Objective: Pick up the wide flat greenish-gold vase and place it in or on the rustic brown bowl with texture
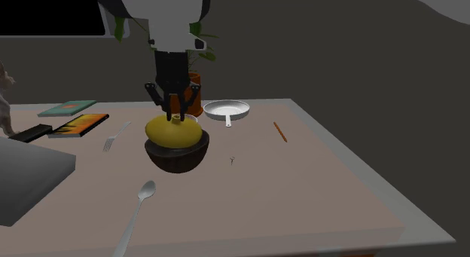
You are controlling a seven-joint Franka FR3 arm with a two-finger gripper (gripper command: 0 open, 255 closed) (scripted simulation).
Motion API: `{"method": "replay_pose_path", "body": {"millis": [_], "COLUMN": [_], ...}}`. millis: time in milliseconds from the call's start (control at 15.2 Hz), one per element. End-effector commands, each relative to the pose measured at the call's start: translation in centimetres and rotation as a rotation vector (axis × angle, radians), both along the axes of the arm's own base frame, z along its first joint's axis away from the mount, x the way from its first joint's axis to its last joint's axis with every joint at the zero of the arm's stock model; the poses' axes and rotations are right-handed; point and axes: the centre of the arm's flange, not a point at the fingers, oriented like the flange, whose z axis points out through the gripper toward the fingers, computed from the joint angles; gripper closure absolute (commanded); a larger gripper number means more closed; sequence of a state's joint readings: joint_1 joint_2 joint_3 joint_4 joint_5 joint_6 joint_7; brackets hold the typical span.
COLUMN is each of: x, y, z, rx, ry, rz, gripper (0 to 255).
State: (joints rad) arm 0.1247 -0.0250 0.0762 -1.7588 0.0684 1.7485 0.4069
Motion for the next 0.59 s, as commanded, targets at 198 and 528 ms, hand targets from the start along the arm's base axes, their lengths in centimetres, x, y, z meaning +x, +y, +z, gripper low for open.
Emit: {"method": "replay_pose_path", "body": {"millis": [198, 528], "x": [-0.03, -0.03], "y": [0.01, 0.01], "z": [-0.14, -0.13], "rx": [0.000, 0.000], "ry": [-0.001, -0.001], "rz": [0.000, 0.000], "gripper": [255, 0]}}
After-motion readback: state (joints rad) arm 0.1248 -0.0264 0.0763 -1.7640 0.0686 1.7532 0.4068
